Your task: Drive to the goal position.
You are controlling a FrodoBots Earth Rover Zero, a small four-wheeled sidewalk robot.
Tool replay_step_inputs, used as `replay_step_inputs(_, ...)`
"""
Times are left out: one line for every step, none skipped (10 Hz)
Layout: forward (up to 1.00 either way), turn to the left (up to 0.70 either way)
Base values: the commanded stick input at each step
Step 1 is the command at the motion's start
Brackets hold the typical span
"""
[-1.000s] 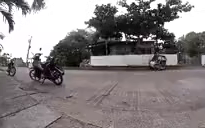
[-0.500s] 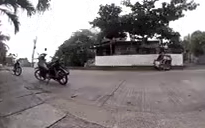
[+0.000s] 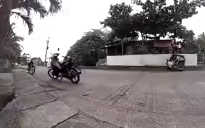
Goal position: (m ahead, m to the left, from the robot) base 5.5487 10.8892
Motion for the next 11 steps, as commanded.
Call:
replay_step_inputs(0.00, 0.00)
replay_step_inputs(0.00, 0.00)
replay_step_inputs(0.00, 0.00)
replay_step_inputs(0.00, 0.00)
replay_step_inputs(0.00, 0.45)
replay_step_inputs(0.00, 0.45)
replay_step_inputs(0.00, 0.45)
replay_step_inputs(0.00, 0.45)
replay_step_inputs(0.00, 0.45)
replay_step_inputs(0.00, 0.45)
replay_step_inputs(0.00, 0.45)
